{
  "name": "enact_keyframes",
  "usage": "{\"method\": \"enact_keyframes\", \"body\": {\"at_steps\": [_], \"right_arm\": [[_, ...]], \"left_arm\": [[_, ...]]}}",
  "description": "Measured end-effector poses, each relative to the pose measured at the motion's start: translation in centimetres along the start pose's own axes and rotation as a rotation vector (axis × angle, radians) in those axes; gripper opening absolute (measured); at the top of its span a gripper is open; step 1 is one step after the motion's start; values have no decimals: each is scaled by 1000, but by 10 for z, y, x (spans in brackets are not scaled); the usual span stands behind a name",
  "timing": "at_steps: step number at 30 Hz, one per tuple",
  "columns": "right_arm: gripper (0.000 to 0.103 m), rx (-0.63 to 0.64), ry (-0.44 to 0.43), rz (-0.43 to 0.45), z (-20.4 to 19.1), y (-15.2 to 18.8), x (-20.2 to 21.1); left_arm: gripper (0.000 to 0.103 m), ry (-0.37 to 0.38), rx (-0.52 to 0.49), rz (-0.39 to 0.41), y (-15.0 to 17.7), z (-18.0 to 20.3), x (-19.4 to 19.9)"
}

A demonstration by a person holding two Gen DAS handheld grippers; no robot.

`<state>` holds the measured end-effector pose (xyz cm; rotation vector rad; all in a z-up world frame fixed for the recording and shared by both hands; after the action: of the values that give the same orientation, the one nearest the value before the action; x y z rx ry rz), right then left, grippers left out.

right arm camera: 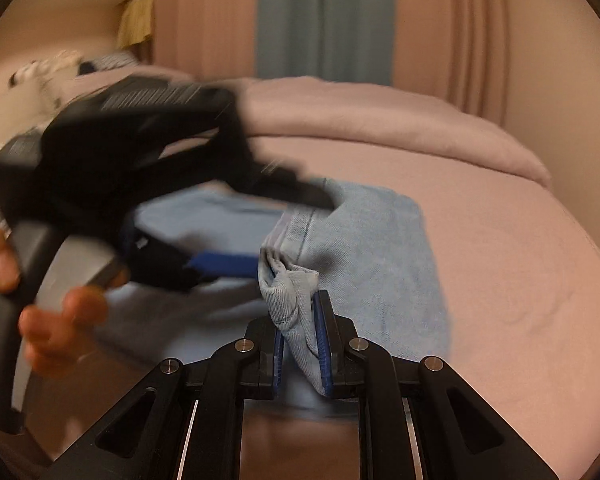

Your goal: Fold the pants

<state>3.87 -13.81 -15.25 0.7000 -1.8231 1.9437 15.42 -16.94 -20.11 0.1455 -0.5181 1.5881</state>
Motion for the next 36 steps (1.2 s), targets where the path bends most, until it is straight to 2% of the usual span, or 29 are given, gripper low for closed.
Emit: {"method": "enact_keyframes", "body": {"at_steps": [3, 5, 6, 7, 9, 14, 20, 26, 32, 34, 35, 36], "right_arm": [[17, 47, 8, 1, -16, 3, -1], [17, 49, -19, 9, -24, 2, 2], [17, 56, -25, 18, -27, 0, 3], [17, 71, -22, 22, -29, 0, 4], [17, 99, -9, 34, -36, -3, 7], [17, 128, -64, 38, -56, -10, 9], [17, 213, -112, 51, -87, -8, 4], [17, 263, -146, -6, -101, 14, -13], [17, 254, -166, -39, -98, 15, -19], [25, 219, -216, -62, -96, 15, -20], [32, 197, -257, -75, -104, 3, -24], [36, 159, -308, -89, -102, 0, -23]], "left_arm": [[68, -28, -5, 3, 0, -6, 3], [56, -38, -7, 22, -1, -9, 11], [44, -53, -15, 28, -3, -10, 11], [26, -92, -36, 38, -4, -12, 16], [9, -155, -57, 51, -7, -18, 23], [8, -187, -64, 122, -15, -21, 51], [6, -292, -101, 181, -25, -30, 83], [7, -362, -69, 180, -33, -63, 90], [10, -397, -80, 177, -31, -71, 91], [14, -439, -102, 176, -31, -74, 91], [15, -464, -113, 179, -31, -77, 91], [17, -500, -131, 182, -30, -78, 93]]}}
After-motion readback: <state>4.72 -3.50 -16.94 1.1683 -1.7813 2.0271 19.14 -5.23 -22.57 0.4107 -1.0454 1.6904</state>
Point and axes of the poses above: each gripper's, at about its wrist camera, not at the fingertips, and x roughly against the way its jaws point, z to its right, y to its underside, the point moved 8 cm from there along -x, roughly the way its jaws point, and after that the axes turned 1 degree about -z, right-handed, at the moved point
